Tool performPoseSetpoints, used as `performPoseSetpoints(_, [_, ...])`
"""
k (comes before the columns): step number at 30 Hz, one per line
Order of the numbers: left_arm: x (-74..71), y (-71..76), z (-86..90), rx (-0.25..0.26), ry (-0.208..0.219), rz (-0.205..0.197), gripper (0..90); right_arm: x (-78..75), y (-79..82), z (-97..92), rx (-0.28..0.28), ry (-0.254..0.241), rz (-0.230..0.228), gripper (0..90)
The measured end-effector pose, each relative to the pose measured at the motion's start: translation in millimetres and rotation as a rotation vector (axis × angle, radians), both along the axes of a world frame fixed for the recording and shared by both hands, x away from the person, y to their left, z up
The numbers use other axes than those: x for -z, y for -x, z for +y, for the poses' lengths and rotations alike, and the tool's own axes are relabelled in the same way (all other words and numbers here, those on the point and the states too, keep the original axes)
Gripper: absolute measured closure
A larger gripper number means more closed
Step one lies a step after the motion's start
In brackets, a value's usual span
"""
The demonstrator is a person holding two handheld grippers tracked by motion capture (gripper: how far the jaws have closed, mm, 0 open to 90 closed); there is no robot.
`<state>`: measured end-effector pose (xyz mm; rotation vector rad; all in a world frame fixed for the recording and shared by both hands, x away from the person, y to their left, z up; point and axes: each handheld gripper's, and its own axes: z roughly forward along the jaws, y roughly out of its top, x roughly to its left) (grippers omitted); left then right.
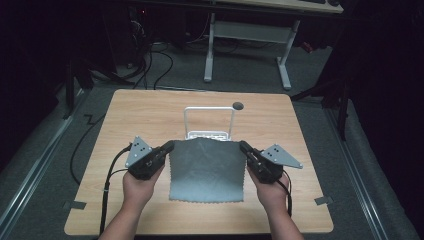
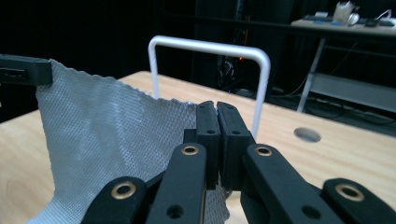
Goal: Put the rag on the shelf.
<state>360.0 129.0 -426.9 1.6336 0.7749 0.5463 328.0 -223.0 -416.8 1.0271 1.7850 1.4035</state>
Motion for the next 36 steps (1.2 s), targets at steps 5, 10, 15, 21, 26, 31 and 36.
performPoseSetpoints(5, [-20.5, -7.1, -1.1, -0.004, 0.004, -0.053, 89.7, -19.2, -4.9, -8.3, 0.012, -0.031, -0.019, 89.0])
performPoseSetpoints(10, [-39.8, -13.2, -5.2, -0.012, -0.013, -0.107, 89.8, -34.8, -8.5, -10.6, 0.020, -0.034, -0.053, 89.2])
performPoseSetpoints(15, [-47.5, -20.0, -6.1, -0.022, -0.014, -0.120, 89.9, -43.8, -12.7, -10.7, 0.020, -0.042, -0.070, 89.2])
performPoseSetpoints(21, [-47.8, -40.4, -7.4, -0.045, -0.031, -0.117, 89.8, -48.8, -28.4, -8.1, 0.030, -0.034, -0.071, 89.2])
performPoseSetpoints(26, [-45.4, -63.1, -4.8, -0.061, -0.033, -0.090, 89.8, -48.5, -47.2, -3.3, 0.032, -0.018, -0.064, 89.2])
performPoseSetpoints(31, [-49.2, -75.3, -3.3, -0.075, -0.037, -0.094, 89.8, -51.7, -65.2, 0.4, 0.030, -0.010, -0.057, 89.2])
performPoseSetpoints(36, [-53.1, -88.2, -4.4, -0.083, -0.045, -0.101, 89.8, -55.0, -80.5, 0.6, 0.036, -0.012, -0.045, 89.2])
